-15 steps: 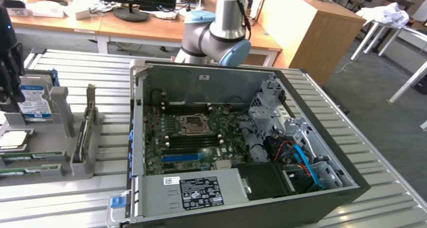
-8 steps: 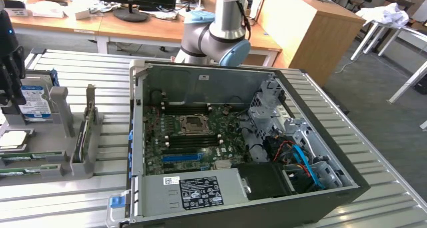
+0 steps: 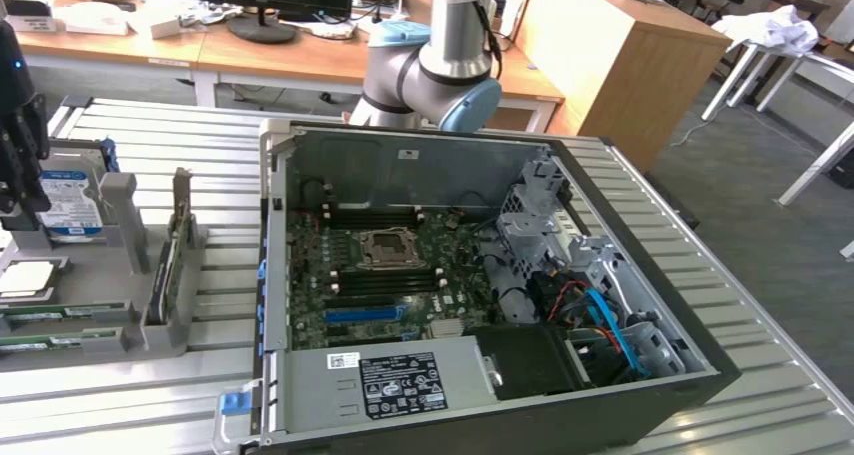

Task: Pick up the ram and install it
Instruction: 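Pick up the ram and move it above insertion slot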

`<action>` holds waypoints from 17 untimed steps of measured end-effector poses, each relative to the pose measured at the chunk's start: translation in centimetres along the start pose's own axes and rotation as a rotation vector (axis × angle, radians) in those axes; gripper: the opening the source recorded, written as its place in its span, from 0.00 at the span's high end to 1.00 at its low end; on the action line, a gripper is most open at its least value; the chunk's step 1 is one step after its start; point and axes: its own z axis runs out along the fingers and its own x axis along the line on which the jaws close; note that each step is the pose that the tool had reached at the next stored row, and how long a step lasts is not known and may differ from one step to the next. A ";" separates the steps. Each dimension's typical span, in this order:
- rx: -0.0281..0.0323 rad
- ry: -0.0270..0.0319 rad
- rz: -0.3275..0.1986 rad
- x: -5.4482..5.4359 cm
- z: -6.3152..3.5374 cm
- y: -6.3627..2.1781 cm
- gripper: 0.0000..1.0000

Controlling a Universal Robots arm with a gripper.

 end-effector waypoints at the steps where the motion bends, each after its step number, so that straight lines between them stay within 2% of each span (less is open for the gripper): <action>1: 0.0000 -0.0001 0.000 0.1 0.00 0.04 0.69; 17: 0.0001 0.0000 0.000 1.7 -0.03 0.67 0.69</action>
